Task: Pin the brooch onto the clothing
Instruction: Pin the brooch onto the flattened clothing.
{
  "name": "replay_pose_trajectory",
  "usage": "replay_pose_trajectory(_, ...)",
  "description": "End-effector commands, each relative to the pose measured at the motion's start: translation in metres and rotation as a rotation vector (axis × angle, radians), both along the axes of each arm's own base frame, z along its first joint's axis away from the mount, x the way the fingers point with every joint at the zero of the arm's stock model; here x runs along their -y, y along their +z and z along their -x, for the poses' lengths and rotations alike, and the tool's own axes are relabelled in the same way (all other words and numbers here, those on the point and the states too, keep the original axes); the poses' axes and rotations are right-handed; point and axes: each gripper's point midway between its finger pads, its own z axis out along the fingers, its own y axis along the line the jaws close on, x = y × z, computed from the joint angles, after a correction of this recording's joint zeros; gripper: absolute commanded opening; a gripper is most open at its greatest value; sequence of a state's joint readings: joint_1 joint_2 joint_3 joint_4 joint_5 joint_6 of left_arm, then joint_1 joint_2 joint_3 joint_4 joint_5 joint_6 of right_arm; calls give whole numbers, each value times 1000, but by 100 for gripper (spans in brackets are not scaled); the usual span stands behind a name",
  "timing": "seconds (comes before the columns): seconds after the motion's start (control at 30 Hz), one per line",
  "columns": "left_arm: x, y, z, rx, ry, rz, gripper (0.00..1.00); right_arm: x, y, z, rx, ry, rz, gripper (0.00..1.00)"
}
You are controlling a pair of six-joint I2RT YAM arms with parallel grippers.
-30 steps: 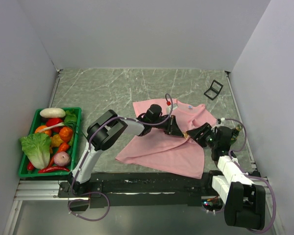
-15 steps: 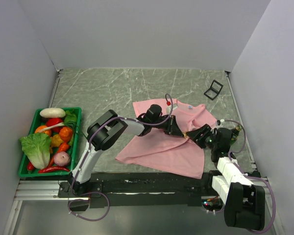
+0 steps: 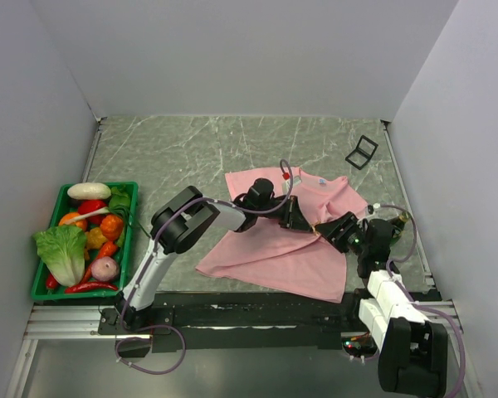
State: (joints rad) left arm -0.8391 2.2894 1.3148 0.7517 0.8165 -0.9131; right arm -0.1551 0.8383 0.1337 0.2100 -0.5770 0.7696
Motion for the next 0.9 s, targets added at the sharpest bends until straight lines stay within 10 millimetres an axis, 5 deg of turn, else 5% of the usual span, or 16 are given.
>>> replay_pose_trajectory(0.0, 8, 25, 2, 41, -47, 110, 1, 2, 8, -3, 32, 3, 13, 57)
replay_pose_trajectory(0.43, 3, 8, -4, 16, -60, 146, 1, -1, 26, -2, 142, 38, -27, 63)
replay_pose_trajectory(0.87, -8, 5, -4, 7, -112, 258, 1, 18, 5, 9, 115, -9, -85, 63)
